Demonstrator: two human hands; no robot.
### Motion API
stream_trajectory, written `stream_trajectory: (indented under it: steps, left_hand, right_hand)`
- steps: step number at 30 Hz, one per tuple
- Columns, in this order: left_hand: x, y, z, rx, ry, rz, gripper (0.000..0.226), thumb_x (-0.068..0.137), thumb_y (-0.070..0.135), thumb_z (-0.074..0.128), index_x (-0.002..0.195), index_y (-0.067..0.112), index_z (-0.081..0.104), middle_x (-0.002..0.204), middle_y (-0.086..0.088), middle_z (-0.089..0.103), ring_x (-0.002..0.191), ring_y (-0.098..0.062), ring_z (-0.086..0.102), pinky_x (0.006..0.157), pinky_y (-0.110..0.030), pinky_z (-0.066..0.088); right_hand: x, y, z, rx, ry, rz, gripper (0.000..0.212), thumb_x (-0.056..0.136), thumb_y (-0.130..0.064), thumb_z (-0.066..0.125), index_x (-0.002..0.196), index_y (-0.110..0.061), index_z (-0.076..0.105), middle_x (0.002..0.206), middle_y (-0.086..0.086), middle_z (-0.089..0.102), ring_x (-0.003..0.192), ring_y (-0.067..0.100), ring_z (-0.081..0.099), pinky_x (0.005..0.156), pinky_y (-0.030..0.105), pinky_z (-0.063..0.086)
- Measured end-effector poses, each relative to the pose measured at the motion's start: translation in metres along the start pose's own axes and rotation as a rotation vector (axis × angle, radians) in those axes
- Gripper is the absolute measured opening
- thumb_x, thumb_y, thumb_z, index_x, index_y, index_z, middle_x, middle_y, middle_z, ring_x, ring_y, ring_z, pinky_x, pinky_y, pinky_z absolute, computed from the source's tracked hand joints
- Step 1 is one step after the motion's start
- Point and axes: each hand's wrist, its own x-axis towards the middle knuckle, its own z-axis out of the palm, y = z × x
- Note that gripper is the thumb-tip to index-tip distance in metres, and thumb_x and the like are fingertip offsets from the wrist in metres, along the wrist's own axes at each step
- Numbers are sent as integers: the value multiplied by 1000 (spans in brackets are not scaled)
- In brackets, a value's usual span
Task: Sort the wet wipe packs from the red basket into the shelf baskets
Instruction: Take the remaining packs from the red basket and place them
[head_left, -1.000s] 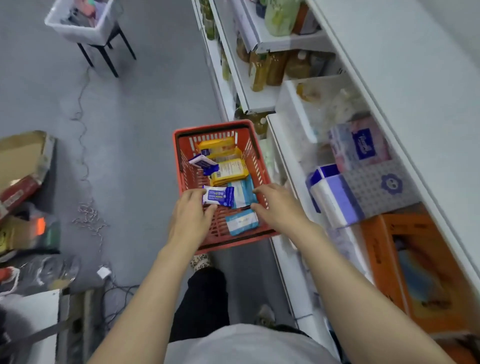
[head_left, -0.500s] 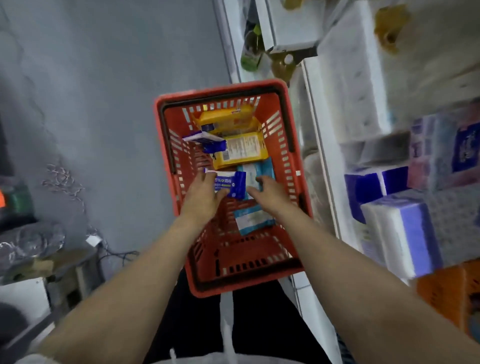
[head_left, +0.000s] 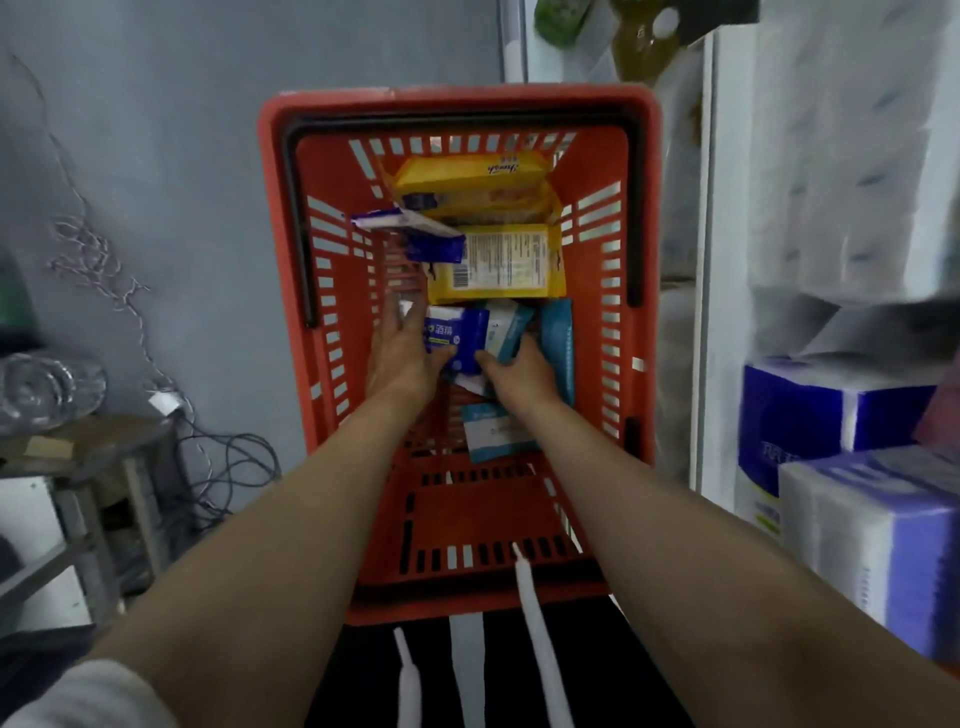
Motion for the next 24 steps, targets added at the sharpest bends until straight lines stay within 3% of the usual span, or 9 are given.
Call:
stream_trajectory:
  steps: [4,6,9,11,14,17,19,22,24]
  left_hand:
    - [8,-7,10,88,6,-7,84,89,33,66,154,35,12,163,2,2,147,-28,14,116,-44,25]
    - [9,-8,15,93,34,13,84,86,30,70,153,32,18,161,-2,13,143,-28,23,114,-43,31]
    - [10,-7,18,117,105,6,67,83,26,74,141,24,41,143,-7,40,129,-28,41,104,-43,41]
    - [9,-7,19,153,86,-18,54,80,30,76,128,20,53,128,-7,53,119,-27,49,97,-45,47]
    - [6,-5,19,195,45,-77,33,81,35,74,109,23,63,112,-5,63,106,-24,58,86,-43,54]
    - [3,-3,19,181,64,-110,23,85,34,71,103,21,65,116,-3,57,110,-23,54,89,-42,53]
    - [0,-1,17,14,44,-142,16,90,29,66,100,18,61,110,-3,58,100,-20,57,80,-38,56]
    - [-7,3,15,-319,22,-260,15,94,26,61,103,14,56,101,-1,62,82,-14,61,59,-28,52]
    - [-9,3,17,-547,15,-330,15,92,23,64,101,14,56,103,-6,67,83,-19,67,62,-32,56]
  right_hand:
    - [0,14,5,83,-55,4,70,87,-38,70,148,-23,37,133,3,62,116,22,62,96,40,53]
    - [2,15,4,114,-66,18,69,88,-38,70,148,-23,39,133,3,62,115,22,62,97,42,53]
    - [7,16,4,154,-35,44,56,89,-36,71,138,-17,51,128,3,62,111,21,62,89,34,53]
    - [8,15,6,189,-5,81,41,88,-32,72,123,-14,59,117,3,65,97,17,63,74,26,51]
    - [9,9,8,447,-27,188,15,89,-21,72,94,-15,60,97,2,67,77,13,64,65,25,52]
    - [8,1,8,652,-69,286,33,85,-25,77,111,-10,63,99,8,73,85,21,72,74,35,59]
    - [8,2,6,690,-83,285,36,86,-22,75,116,-8,62,101,8,73,86,20,71,72,34,59]
    - [4,2,2,675,-125,245,17,88,-14,73,102,-11,64,105,11,72,83,17,68,68,27,54]
    - [1,2,-3,627,-159,227,14,87,-14,74,97,-11,65,105,13,72,79,16,67,65,25,53]
